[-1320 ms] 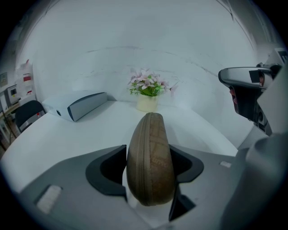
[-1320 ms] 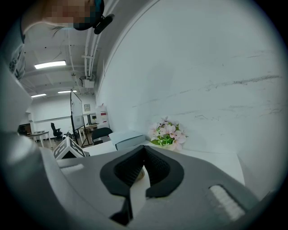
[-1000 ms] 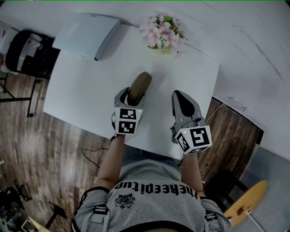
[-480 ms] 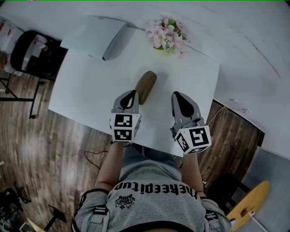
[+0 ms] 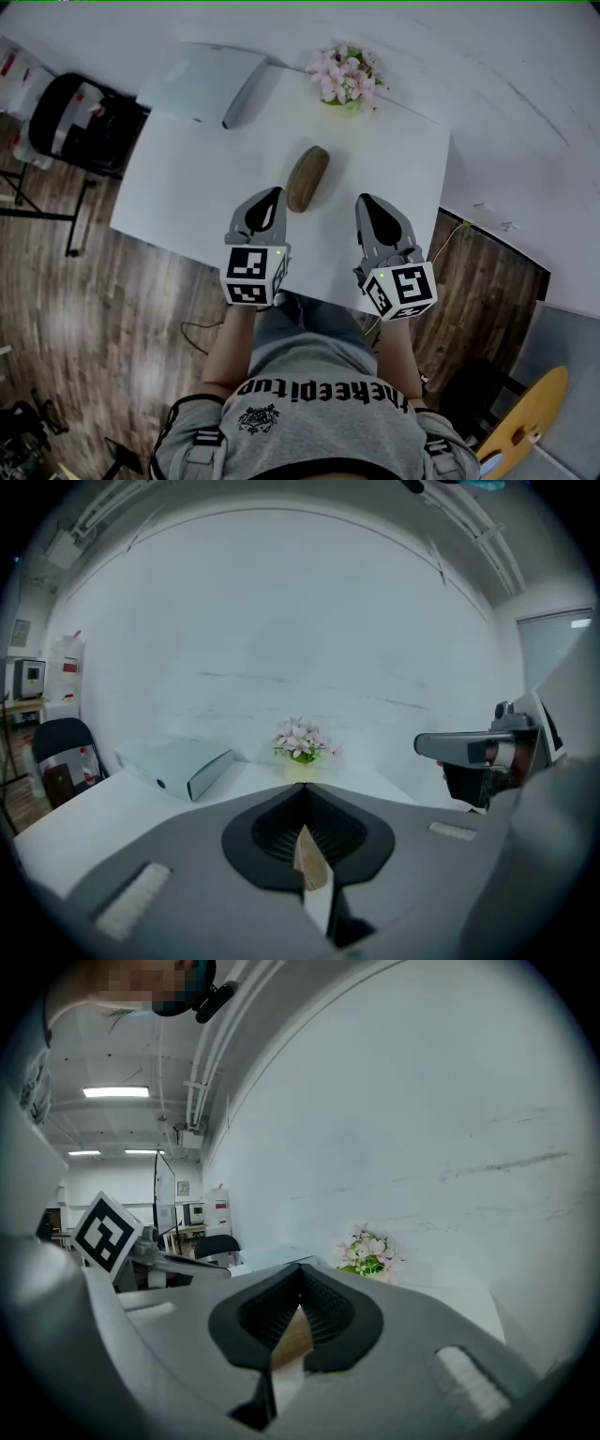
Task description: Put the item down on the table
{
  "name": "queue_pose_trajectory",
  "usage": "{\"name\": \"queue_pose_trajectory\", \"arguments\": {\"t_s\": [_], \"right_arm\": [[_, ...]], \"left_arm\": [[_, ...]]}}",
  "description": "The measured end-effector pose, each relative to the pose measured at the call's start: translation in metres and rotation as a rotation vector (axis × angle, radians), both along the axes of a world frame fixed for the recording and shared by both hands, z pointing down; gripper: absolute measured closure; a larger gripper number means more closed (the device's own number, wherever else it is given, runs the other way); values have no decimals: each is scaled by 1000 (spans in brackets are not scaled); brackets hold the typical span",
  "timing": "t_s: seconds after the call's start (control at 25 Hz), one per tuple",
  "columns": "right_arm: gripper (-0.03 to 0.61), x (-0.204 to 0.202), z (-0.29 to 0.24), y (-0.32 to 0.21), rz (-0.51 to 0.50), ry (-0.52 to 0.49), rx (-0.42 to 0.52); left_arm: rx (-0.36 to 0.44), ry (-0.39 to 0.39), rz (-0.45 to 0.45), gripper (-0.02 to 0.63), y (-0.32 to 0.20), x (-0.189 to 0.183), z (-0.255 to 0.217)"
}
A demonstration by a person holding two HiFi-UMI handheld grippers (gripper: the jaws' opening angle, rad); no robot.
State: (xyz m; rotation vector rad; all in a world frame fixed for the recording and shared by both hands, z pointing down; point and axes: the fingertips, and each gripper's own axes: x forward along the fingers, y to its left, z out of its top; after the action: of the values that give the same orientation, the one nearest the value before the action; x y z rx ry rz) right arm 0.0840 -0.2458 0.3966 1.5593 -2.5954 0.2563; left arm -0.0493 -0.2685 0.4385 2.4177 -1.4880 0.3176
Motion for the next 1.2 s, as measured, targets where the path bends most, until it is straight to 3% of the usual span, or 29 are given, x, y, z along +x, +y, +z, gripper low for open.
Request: {"name": "queue_pose_trajectory", "arguments": {"t_s": [1.2], "right_arm": [[578,-35,-44,89,57,29,132]], "left_arm": [[270,51,72,595,87,-42,-92]]}}
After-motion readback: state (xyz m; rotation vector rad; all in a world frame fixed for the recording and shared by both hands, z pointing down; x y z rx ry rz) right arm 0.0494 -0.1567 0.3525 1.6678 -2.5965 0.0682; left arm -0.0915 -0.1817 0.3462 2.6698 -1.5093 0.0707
